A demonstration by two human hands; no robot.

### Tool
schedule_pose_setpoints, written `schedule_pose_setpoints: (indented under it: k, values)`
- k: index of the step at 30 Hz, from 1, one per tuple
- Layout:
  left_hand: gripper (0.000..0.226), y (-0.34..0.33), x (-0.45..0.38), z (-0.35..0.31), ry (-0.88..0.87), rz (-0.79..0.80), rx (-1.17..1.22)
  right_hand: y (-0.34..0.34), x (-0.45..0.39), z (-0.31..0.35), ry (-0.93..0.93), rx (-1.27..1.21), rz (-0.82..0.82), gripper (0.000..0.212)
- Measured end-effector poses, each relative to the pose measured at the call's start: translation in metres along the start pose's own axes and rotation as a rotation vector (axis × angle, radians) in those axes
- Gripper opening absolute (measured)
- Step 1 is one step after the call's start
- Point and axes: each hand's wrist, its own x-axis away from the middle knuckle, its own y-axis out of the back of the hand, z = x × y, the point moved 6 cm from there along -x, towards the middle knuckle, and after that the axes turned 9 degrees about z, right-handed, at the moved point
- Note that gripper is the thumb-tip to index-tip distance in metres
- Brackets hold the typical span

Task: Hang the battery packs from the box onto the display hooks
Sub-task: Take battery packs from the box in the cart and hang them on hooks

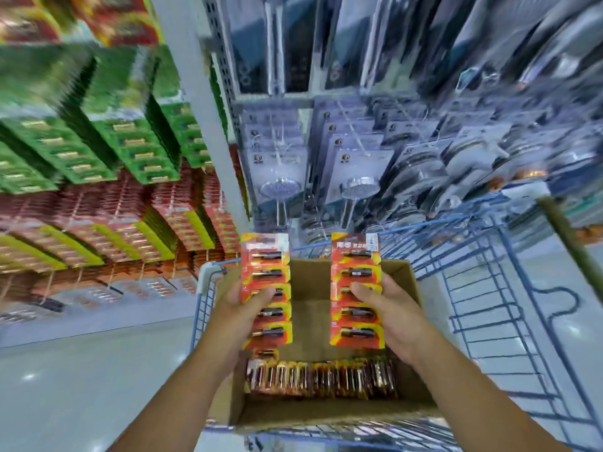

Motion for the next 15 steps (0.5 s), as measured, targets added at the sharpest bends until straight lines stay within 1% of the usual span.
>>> schedule_pose_setpoints:
  k: [5, 8, 10, 15]
  values:
    - [0.025, 0.026, 0.062, -0.076, -0.134, -0.032, 0.018, -0.067, 0.045, 0.062, 0.132, 0.023, 0.086, 0.033]
    - [0.019, 0.039, 0.104, -0.114, -0.225, -0.064, 0.04, -0.103, 0.064, 0.095, 0.202, 0.058, 0.139, 0.032]
    - [0.017, 0.05, 0.134, -0.134, -0.289, -0.118, 0.053, -0.126, 0.073, 0.114, 0.235, 0.088, 0.194, 0.033]
    - [0.024, 0.084, 0.209, -0.159, -0.424, -0.286, 0.101, -0.186, 0.093, 0.143, 0.282, 0.19, 0.368, 0.031]
